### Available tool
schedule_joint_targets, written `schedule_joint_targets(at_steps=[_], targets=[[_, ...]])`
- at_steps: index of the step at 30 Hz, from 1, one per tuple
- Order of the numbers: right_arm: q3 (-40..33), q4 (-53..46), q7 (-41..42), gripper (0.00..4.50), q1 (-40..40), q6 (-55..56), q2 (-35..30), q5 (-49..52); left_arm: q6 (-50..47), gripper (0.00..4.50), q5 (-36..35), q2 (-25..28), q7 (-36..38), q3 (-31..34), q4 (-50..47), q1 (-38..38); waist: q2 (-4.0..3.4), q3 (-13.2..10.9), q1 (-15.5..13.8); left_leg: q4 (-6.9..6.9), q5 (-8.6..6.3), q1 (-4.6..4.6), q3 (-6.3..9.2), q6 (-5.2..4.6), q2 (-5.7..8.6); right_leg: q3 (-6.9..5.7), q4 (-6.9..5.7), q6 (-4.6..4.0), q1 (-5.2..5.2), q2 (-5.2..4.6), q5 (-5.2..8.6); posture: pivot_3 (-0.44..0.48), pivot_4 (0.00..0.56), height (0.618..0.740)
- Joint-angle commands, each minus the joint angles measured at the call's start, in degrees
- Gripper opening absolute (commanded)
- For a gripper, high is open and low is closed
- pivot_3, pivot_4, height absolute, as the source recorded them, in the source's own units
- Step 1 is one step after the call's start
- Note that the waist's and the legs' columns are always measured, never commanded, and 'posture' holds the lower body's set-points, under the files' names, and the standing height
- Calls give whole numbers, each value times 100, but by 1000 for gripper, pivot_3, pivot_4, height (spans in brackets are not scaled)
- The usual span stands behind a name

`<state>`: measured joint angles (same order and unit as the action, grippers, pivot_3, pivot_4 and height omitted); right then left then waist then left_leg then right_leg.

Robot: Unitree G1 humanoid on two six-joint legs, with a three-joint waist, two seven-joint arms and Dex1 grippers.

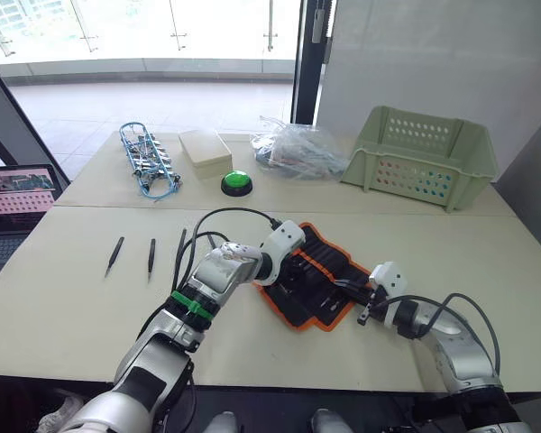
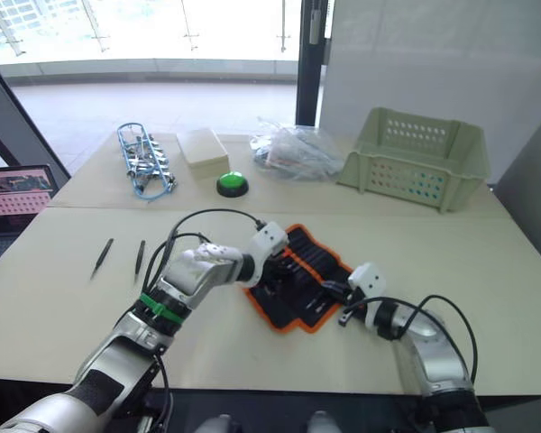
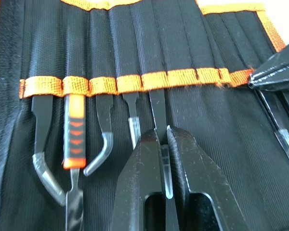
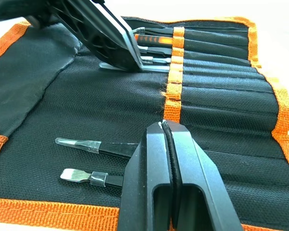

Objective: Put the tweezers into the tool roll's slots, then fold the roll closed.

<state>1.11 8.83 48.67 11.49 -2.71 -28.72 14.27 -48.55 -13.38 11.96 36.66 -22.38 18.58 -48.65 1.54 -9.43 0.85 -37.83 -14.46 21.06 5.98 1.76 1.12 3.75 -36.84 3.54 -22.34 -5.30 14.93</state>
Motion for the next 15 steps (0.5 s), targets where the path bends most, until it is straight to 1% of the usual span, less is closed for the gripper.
schedule_joint_targets(at_steps=[1,6,8,10,15], targets=[[43,358,-69,21,-127,-75,-52,-208,216,0,119,-155,39,125,152,-166,0,0,-2,0,0,0,0,0,0,0,1,1,1,0,0,0,150,740],[63,411,-52,21,-117,-28,-57,-215,261,0,188,-219,121,241,295,-203,0,0,-5,0,0,-3,2,0,1,0,4,3,7,0,-1,0,150,740],[68,434,-45,0,-107,-11,-64,-222,254,765,212,-147,152,318,274,-185,0,0,-1,0,0,-3,2,0,2,0,4,3,7,-1,-1,0,150,740],[75,451,-44,0,-100,3,-67,-227,212,1360,227,-82,209,352,195,-161,0,0,6,0,0,-3,2,0,1,0,4,3,7,0,-1,0,150,740],[98,543,-38,0,-50,56,-72,-235,-291,2998,-55,168,480,545,-524,88,0,0,32,0,0,-4,3,0,1,0,2,4,6,1,-1,0,150,740]])
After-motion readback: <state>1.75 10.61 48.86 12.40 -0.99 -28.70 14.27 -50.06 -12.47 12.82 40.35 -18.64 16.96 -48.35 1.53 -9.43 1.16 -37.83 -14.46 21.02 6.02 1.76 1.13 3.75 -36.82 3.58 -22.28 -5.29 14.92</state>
